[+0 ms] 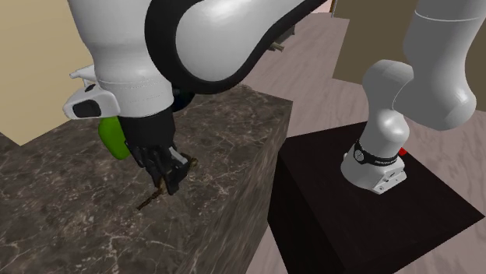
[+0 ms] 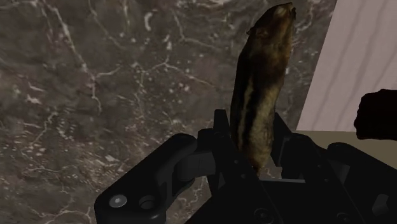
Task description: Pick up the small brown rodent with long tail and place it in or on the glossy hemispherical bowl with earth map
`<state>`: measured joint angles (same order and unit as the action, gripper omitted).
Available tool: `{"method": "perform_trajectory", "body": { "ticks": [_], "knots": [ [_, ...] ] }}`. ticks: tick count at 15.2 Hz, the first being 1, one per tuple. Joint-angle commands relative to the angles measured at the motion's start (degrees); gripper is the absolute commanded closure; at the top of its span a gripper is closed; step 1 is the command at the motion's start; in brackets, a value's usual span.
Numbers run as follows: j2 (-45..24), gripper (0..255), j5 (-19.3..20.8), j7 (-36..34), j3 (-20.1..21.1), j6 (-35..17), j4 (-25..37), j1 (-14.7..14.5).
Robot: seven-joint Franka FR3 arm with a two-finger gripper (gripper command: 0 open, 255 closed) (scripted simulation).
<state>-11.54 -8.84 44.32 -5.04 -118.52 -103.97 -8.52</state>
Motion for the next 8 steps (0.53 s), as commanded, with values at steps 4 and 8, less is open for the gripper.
{"method": "perform_trajectory", "body": {
  "ticks": [4, 8],
  "knots": [
    [1.1, 255, 0.3, -0.5, -0.1, 3.7, 2.6, 0.1],
    [1.7, 255, 0.6, -0.9, -0.2, 6.5, 4.9, 0.1]
  ]
}}
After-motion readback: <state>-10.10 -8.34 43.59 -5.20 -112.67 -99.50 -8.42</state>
